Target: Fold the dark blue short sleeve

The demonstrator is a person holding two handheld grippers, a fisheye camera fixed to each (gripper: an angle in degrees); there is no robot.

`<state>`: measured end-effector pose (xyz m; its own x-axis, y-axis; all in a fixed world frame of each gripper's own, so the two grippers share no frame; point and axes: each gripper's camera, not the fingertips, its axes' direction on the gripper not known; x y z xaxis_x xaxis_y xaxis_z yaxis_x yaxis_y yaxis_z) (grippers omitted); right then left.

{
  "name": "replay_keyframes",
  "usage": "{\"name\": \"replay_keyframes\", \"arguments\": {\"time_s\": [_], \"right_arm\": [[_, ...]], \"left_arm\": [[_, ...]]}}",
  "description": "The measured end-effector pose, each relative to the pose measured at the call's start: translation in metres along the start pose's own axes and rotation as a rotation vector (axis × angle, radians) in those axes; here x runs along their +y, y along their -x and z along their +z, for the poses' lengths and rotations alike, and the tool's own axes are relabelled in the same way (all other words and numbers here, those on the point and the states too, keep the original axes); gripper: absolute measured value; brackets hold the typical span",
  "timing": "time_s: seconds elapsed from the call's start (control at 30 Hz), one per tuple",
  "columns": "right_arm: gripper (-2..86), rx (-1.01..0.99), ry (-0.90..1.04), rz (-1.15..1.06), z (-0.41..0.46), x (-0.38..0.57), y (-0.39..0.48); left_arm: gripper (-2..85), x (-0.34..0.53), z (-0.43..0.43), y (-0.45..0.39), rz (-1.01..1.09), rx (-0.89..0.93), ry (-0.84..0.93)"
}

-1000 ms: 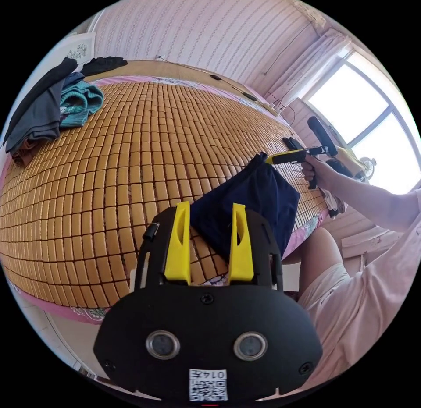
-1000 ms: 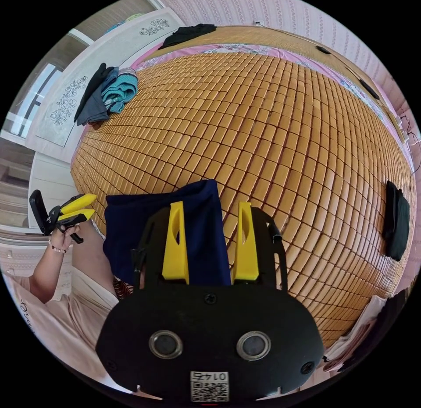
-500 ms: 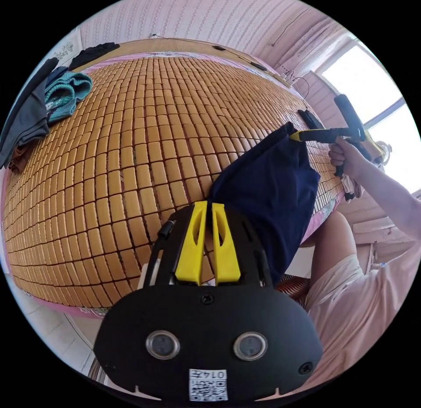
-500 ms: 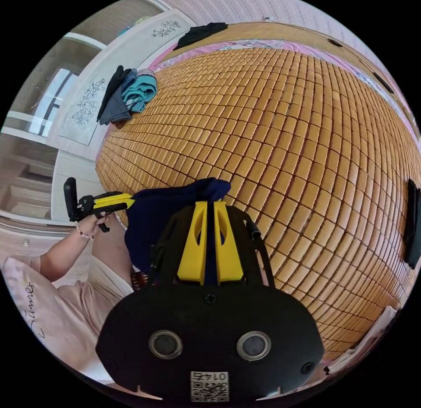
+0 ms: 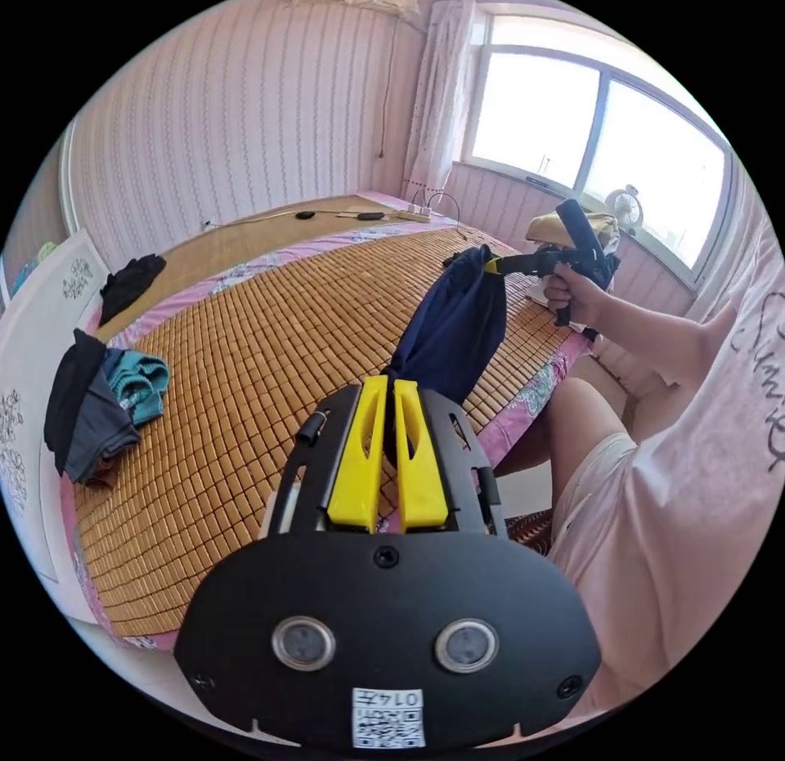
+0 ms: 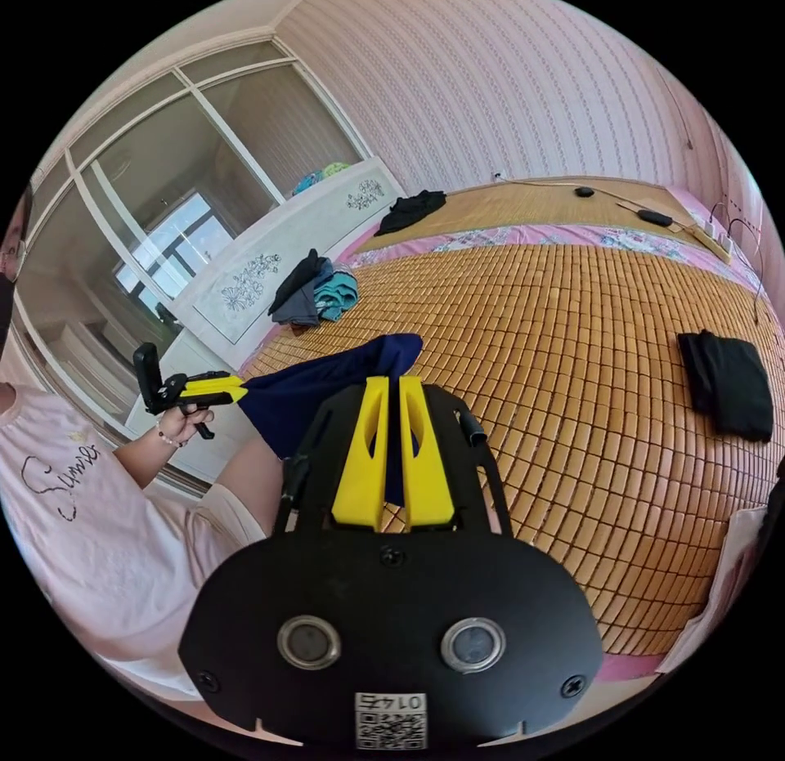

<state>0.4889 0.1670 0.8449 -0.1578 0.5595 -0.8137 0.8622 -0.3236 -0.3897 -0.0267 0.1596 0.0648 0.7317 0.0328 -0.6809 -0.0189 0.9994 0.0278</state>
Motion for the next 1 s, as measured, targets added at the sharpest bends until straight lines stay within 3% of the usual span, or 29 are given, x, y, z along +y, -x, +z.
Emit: {"name": "replay_keyframes", "arguments": {"time_s": [0.2, 0.43, 0.77, 0.9, 1.0], "right_arm": [[0.9, 0.143, -0.098, 0.052, -0.066, -0.012, -0.044], [1.1, 0.411, -0.048, 0.083, -0.125, -0.049, -0.113], [1.8, 0.586, -0.007, 0.436, -0.174, -0.079, -0.211], [3.5, 0.723, 0.162, 0.548, -0.167, -0.115, -0.252], [7.3, 0.768, 0.203, 0.690, -0.144, -0.125, -0.276]], "left_arm": [[-1.0, -0.083, 0.028, -0.058, 0.168, 0.060, -0.066], [-0.9, -0.198, 0.110, -0.112, 0.224, 0.224, -0.121], [-0.9, -0.310, 0.197, -0.203, 0.381, 0.423, -0.138], [-0.7, -0.351, 0.243, -0.201, 0.264, 0.454, -0.102], [-0.5, -0.371, 0.293, -0.179, 0.103, 0.370, 0.018]]}}
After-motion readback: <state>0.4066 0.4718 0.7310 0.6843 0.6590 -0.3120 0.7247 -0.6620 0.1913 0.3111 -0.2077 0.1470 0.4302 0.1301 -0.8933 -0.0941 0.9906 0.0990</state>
